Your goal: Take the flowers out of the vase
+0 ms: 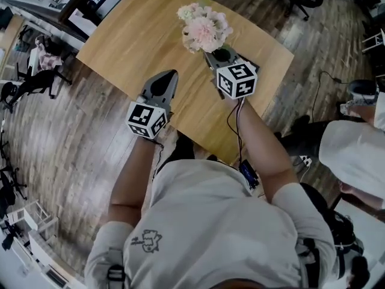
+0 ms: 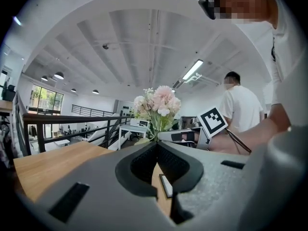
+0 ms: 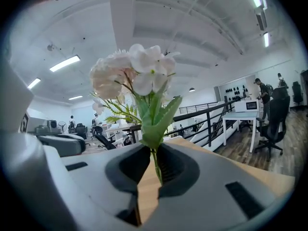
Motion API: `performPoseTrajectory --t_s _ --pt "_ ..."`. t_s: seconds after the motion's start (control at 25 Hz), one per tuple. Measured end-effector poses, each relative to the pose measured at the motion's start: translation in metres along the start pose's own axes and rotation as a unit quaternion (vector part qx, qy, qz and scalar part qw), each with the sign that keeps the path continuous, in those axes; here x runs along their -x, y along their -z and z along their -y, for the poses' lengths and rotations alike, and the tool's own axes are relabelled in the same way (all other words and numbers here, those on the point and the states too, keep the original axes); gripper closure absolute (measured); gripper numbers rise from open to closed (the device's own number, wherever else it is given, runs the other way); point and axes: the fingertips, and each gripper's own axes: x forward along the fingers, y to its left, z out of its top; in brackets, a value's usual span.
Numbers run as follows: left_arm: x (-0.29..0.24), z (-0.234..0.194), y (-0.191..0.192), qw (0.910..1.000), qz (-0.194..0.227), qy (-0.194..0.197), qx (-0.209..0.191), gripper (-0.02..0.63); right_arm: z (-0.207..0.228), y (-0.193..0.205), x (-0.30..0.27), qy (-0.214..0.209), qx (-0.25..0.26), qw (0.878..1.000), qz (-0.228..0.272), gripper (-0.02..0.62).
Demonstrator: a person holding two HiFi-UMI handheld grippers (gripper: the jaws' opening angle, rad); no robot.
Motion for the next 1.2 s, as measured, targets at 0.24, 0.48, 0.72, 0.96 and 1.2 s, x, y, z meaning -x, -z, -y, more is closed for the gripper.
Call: performPoseTrajectory --t_s 0.24,0.48,0.72,0.96,1.2 --pt "0.044 0.070 0.005 0.9996 0.020 -0.019 -0.004 0.601 -0.040 0.008 0.085 -0.036 -0.011 0.999 0.016 0.548" --pt "0.083 0.117 0.025 0.9989 0.012 -0.044 0.013 0.601 -0.073 0.014 0.150 -0.065 0.004 0.998 0.022 0.548" --pt "0.111 0.149 0.020 0.9990 0.010 -0.042 0.011 0.601 -0.098 0.016 0.195 -0.075 0.003 0.997 0.027 0.548" --pt "0.134 0.164 0.009 0.9993 0.017 -0.032 0.001 0.601 -0.125 0.024 0.231 -0.079 -0.003 0.996 0.031 0.546" --pt "0.168 0.177 0.004 0.9999 0.015 -0.005 -0.005 0.601 -0.165 0.021 0.255 -0.080 0.018 0.996 0.034 0.546"
